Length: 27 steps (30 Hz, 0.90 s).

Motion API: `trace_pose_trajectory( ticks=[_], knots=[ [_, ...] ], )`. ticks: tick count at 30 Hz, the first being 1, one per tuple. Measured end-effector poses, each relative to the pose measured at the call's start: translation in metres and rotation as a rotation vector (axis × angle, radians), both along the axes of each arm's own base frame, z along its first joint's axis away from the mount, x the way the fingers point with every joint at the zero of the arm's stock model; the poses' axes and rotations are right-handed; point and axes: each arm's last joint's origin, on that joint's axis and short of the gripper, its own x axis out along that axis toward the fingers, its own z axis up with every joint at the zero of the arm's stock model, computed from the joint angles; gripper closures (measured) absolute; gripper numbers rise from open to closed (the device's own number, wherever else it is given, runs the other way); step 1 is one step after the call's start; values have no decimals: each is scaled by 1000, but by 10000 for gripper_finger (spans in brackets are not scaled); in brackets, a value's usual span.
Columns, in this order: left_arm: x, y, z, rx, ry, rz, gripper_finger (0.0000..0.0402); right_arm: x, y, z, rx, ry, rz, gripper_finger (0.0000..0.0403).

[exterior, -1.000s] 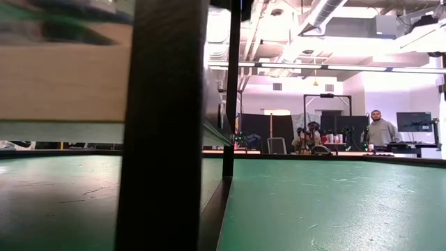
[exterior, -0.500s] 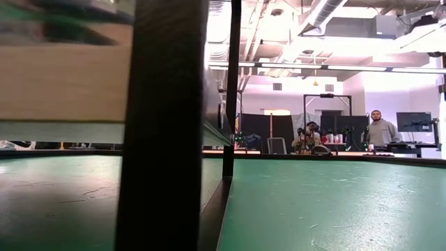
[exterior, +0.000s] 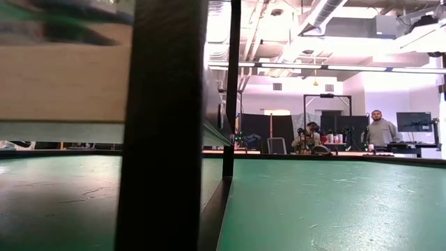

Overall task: Place canned beverage on shelf
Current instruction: Adjust the white yellow soda can

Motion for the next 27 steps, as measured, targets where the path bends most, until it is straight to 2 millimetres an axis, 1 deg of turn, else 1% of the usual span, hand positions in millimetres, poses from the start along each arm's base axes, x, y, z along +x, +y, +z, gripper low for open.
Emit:
trace_pose_trajectory(
  ticks=[1,5,10,14,17,19,22,27],
  knots=[
    [0,0,0,0,0,0,401,2,-1,2,10,-11,-7,386],
    [0,0,0,0,0,0,401,2,0,-3,5,13,-9,371],
    [0,0,0,-1,0,0,402,3,-3,-3,-15,6,-6,388],
    [0,0,0,-1,0,1,401,5,-6,-3,-25,4,-8,386],
    [0,0,0,0,0,0,402,11,-4,-15,-34,14,-1,384],
    [0,0,0,0,0,0,402,11,-4,-21,-49,40,12,386],
    [0,0,0,0,1,0,402,17,-2,-20,-12,19,6,387],
    [0,0,0,0,0,-1,401,22,2,-30,13,25,21,388]
  ],
)
